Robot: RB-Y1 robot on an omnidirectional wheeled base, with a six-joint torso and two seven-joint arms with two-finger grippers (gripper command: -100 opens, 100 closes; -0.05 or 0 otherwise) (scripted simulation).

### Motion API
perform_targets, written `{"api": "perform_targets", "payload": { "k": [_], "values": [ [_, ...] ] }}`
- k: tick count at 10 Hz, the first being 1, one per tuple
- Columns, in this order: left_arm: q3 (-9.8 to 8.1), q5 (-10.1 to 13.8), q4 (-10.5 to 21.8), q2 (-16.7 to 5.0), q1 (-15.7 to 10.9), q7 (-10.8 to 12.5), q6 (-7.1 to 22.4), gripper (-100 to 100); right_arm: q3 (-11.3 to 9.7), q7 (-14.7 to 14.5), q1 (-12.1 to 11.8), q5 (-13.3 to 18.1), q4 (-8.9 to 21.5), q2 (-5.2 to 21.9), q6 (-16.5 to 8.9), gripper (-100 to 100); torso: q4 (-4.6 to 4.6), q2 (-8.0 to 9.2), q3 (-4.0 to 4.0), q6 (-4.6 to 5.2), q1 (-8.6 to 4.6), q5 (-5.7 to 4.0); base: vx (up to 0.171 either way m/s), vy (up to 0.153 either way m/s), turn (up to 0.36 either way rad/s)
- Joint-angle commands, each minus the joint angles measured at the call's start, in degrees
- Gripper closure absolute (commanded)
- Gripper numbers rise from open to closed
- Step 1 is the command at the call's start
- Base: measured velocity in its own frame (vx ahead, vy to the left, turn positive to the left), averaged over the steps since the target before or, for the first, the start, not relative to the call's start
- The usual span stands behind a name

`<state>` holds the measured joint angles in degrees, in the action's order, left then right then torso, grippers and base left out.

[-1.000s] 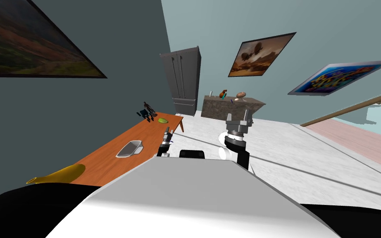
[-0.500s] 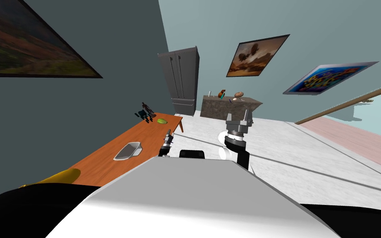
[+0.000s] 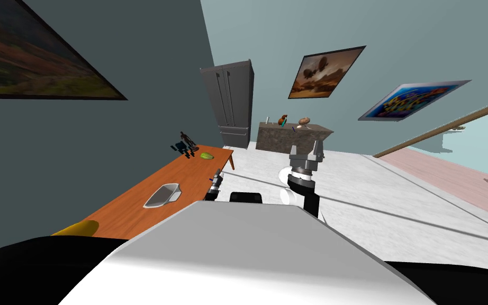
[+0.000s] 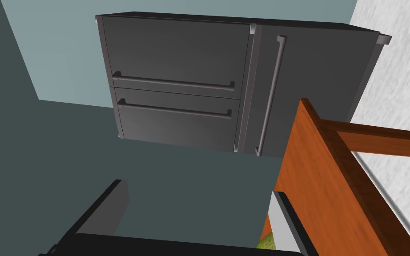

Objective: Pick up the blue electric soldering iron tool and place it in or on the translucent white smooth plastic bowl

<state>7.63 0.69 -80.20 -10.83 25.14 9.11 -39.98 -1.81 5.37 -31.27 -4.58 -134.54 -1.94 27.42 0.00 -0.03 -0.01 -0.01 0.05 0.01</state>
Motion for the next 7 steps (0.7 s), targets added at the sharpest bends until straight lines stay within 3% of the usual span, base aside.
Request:
{"api": "perform_targets", "payload": {
  "k": [1, 7],
  "values": [
    [0.27, -0.1, 2.6, -0.2, -0.3, 0.1, -0.3, -100, 0.0, 0.0, 0.0, 0.0, 0.0, 0.0, 0.0, 0, 0.00, 0.00, 0.00, 0.00, 0.00, 0.00, 0.003, 0.018, -0.052],
    [2.06, -0.6, 12.2, -0.8, -2.3, 0.5, -3.8, -100, 0.0, 0.0, 0.0, 0.0, 0.0, 0.0, 0.0, 0, 0.00, 0.01, 0.00, -0.02, 0.01, 0.00, 0.001, 0.018, -0.048]
  ]
}}
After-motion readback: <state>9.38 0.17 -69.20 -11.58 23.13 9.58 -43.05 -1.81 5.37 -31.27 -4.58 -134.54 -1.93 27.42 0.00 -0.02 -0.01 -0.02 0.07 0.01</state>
